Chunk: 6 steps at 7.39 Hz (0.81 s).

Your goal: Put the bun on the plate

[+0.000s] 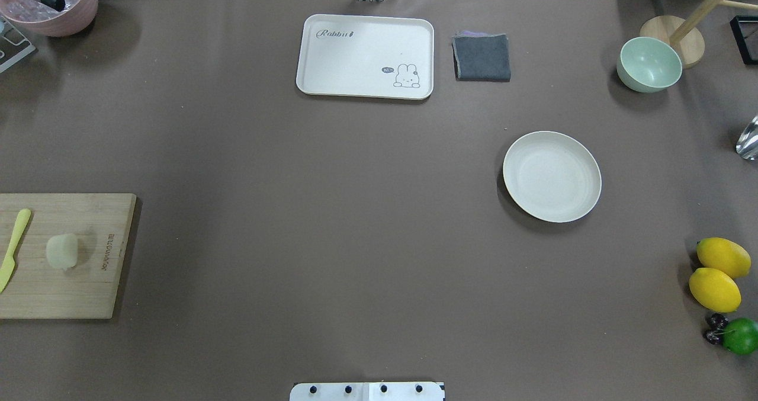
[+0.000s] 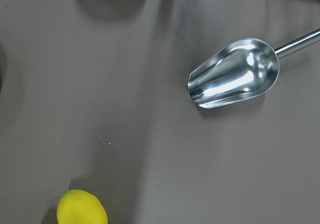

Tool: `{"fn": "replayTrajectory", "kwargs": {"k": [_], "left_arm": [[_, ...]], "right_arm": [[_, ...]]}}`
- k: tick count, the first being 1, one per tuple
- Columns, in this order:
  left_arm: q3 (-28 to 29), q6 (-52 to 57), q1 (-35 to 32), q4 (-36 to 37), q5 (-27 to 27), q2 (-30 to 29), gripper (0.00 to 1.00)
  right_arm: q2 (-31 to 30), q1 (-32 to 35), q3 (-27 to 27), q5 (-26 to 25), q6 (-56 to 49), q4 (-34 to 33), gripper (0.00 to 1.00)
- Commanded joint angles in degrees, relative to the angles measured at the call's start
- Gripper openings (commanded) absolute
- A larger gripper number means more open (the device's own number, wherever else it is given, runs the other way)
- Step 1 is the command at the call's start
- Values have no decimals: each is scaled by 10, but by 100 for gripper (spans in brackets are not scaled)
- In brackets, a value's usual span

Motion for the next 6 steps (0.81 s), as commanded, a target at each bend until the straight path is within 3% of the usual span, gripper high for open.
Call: {"fn": "replayTrajectory", "kwargs": {"k": [1,4,6], "left_arm": [[1,-14,3,-14,-30,-4,98],[3,-18,48,-33,-46,-6,98],[3,-17,48,-33,-46,-6,98]], "right_arm": [[1,-2,5,3,113,42,100],[2,-153,0,-20,426,209,98],[8,-285,-27,-124,604,331,97]]}}
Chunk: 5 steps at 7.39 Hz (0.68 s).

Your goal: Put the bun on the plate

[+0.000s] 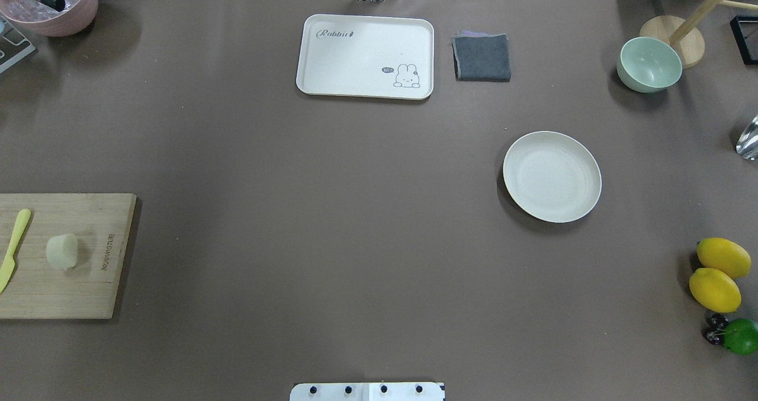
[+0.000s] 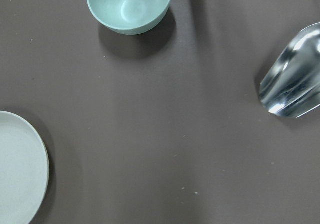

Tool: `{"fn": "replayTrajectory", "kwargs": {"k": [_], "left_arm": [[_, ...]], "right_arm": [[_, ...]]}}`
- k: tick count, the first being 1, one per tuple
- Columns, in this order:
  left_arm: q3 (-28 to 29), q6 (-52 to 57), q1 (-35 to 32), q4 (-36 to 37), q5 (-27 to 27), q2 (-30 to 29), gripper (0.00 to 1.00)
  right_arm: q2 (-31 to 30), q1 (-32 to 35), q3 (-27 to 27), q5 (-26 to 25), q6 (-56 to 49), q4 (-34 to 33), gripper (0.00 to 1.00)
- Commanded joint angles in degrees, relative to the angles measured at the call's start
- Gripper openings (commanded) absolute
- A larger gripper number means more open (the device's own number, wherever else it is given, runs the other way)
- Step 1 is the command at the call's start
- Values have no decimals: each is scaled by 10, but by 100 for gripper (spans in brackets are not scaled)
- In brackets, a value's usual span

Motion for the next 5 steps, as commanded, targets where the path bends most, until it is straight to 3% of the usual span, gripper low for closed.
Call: {"fn": "replayTrajectory", "kwargs": {"k": [1,2,3,5], "left_arm": [[-1,0,2,-1,-1,0,98],[-2,0,2,-1,-1,-1,98],[-2,0,2,-1,-1,-1,98],[-2,0,2,-1,0,-1,98]], "right_arm": [[30,-148,-75,-109,210,172,97],[71,-199,-131,-153,287,235,96],[115,-238,-154,-189,340,248,94],[134,-269,-153,-214,367,245,88]]}}
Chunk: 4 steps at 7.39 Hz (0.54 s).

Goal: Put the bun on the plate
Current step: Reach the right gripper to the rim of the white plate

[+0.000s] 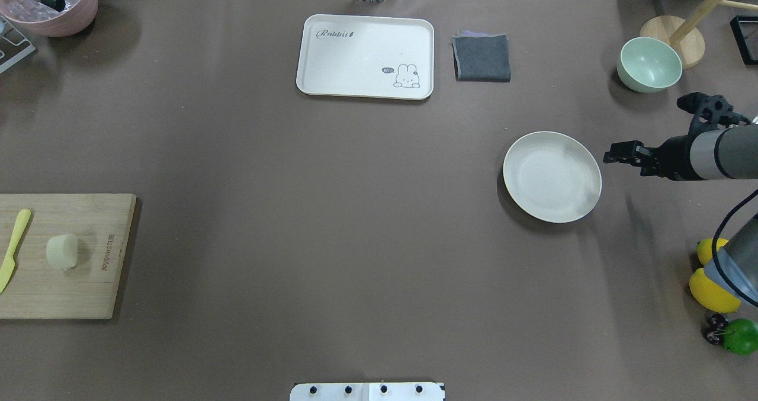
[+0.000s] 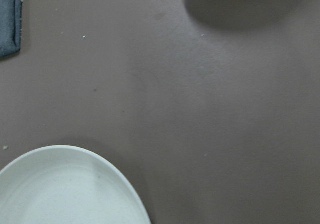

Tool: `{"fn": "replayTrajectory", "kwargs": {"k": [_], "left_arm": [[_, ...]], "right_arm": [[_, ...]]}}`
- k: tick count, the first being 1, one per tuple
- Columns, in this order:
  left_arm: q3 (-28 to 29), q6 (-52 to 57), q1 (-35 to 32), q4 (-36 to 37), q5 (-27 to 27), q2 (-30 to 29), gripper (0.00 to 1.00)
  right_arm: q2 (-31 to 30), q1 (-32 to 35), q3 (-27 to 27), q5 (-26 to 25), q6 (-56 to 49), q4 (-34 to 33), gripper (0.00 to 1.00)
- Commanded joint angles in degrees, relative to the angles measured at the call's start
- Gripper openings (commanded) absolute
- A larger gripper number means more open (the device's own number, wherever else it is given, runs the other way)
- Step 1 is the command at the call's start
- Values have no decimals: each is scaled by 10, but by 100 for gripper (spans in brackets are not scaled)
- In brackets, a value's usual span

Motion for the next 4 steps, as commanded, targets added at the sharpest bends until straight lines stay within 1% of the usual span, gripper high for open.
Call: {"fn": "replayTrajectory", "kwargs": {"k": [1,2,3,4], "left_arm": [[0,0,0,0,0,0,98],[0,0,0,0,1,0,98],[0,0,0,0,1,-1,98],[0,0,0,0,1,-2,98]], "right_arm": [[11,-44,-6,-40,22,5,84],[6,-64,-6,-54,22,5,78],[-5,-68,1,-53,21,5,54],[-6,-68,4,-53,21,5,20]]}}
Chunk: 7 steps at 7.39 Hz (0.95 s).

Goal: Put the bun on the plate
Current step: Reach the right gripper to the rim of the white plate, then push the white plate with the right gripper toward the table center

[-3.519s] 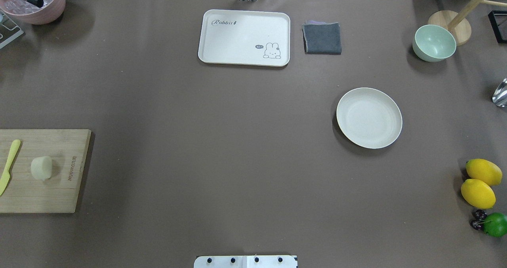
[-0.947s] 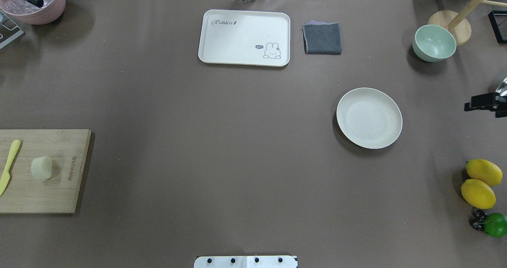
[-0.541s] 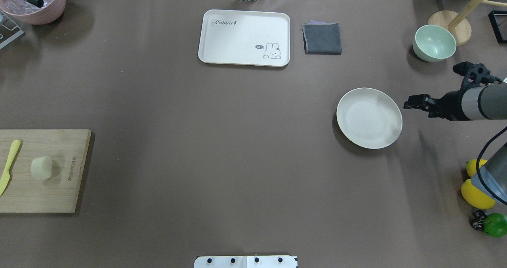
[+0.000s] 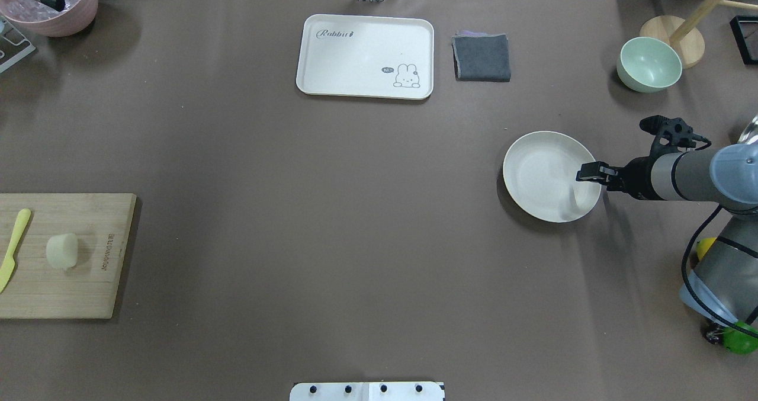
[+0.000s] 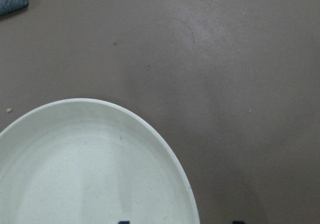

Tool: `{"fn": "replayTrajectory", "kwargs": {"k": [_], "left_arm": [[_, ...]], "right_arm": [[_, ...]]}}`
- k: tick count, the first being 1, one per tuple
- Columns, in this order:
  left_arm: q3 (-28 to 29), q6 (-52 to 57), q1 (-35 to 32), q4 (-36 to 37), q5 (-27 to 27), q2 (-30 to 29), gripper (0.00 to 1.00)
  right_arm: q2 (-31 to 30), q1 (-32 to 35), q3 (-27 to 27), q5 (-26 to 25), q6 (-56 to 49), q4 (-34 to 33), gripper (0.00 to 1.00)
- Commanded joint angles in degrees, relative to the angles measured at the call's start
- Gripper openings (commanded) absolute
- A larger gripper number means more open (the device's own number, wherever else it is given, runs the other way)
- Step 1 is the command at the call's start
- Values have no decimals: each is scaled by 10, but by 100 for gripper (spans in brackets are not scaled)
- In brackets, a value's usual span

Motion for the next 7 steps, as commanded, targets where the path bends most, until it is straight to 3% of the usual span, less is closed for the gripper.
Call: {"fn": "replayTrajectory", "kwargs": {"k": [1,4,6,7], "left_arm": [[0,0,0,0,0,-1,98],[0,-21,0,-1,0,-6,98],[1,-26,0,0,0,-9,98],[2,-32,0,0,0,-13,98]], "right_arm": [[-5,-5,6,-4,0,0,0],[0,-7,50,-4,12,-32,0],[64,-15,135,-4,87,-174,0],[105,-36,140,-19,138,-202,0]]}}
